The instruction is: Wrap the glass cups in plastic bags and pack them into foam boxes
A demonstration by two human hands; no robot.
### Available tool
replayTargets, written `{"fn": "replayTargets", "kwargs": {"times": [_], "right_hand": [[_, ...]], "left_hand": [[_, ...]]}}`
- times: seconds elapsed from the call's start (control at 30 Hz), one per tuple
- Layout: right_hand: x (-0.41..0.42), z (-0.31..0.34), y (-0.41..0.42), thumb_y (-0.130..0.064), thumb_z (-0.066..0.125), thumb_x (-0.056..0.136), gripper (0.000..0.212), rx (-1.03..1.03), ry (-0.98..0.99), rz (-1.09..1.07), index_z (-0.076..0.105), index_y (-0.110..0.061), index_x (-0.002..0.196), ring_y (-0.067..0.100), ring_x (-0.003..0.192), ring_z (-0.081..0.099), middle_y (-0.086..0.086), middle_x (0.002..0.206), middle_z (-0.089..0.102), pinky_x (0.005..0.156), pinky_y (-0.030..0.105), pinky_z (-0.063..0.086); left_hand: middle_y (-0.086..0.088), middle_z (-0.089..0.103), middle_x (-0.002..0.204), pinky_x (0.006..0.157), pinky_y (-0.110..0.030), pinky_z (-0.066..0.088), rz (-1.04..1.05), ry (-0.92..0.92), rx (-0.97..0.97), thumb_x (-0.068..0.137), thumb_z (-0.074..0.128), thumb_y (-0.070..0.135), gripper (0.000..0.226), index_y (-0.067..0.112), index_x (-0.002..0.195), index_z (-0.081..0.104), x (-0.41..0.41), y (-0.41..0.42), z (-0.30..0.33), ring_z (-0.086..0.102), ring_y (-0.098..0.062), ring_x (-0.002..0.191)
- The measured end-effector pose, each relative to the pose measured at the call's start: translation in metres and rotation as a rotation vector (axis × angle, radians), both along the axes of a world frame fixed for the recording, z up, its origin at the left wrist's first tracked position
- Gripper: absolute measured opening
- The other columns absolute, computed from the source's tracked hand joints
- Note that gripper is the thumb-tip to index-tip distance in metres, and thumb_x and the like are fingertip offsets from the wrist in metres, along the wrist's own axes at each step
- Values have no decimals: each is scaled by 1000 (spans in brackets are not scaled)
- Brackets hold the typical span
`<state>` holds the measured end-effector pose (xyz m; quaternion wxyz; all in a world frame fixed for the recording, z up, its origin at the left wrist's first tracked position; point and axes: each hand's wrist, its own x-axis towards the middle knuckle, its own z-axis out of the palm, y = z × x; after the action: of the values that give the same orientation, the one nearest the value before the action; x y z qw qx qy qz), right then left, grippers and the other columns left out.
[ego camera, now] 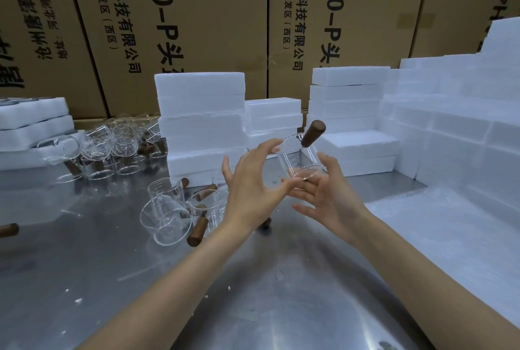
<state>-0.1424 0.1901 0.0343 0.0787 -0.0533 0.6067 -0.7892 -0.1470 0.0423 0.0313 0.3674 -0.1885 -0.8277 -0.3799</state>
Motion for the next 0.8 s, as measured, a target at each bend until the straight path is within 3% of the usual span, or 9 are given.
{"fn": "replayTargets", "kwargs": {"times": [0.07,0.17,0.3,0.4,0.47,0.57,0.63,0.7,0.8], "right_hand": [[0,-1,0,-65,38,87,57,30,43,-34,61,-18,110,14,102,66,1,116,66,79,34,51],[2,-2,-1,-69,52,69,71,82,125,-85,53,-27,127,11,107,62,-3,125,57,85,34,51],[2,-5,0,-62,71,57,78,119,209,-121,50,-29,125,4,98,65,-9,120,59,82,31,51],[0,-7,1,-54,75,56,76,120,223,-152,53,-25,122,2,94,67,-12,110,64,77,26,53],[-3,-8,3,-51,75,59,74,66,205,-156,54,-20,122,5,96,67,-9,111,67,74,25,53],[-7,-8,5,-42,72,71,67,23,159,-145,47,-17,127,9,100,67,-3,113,68,75,27,53],[-7,-8,6,-43,72,68,74,25,159,-128,42,-19,132,10,101,66,0,116,66,76,29,51],[-7,-6,7,-46,73,66,78,60,163,-109,41,-20,132,11,103,66,-1,113,67,78,31,50],[-7,-3,7,-52,60,83,50,133,162,-130,49,-24,123,15,104,64,-2,110,68,82,34,50]], "left_hand": [[18,55,121,114,-47,-4,36,28,-19,77,75,46,60,46,128,44,1,-1,0,46,-2,119],[12,51,122,114,-47,-4,70,41,-58,77,75,43,61,52,126,40,2,0,0,42,0,118],[9,44,120,112,-40,-6,66,59,-61,77,76,34,62,44,131,49,3,2,-2,39,-2,120],[7,40,124,117,-48,6,-31,31,-59,78,76,34,71,45,137,38,3,3,1,36,-4,123],[4,32,135,113,-38,21,-191,-121,18,75,78,42,90,50,140,17,6,5,4,31,-5,129],[7,27,152,99,-24,30,-384,-474,285,62,69,59,111,44,147,-1,9,8,10,31,-5,135],[15,46,142,88,-12,34,-419,-593,393,64,65,61,110,34,152,5,5,7,9,46,8,120],[27,59,116,71,-1,39,-425,-587,437,71,65,57,92,25,149,27,0,4,5,52,25,93],[20,62,118,77,-6,42,-452,-595,495,67,68,54,79,26,138,48,-3,4,-1,55,18,101]]}}
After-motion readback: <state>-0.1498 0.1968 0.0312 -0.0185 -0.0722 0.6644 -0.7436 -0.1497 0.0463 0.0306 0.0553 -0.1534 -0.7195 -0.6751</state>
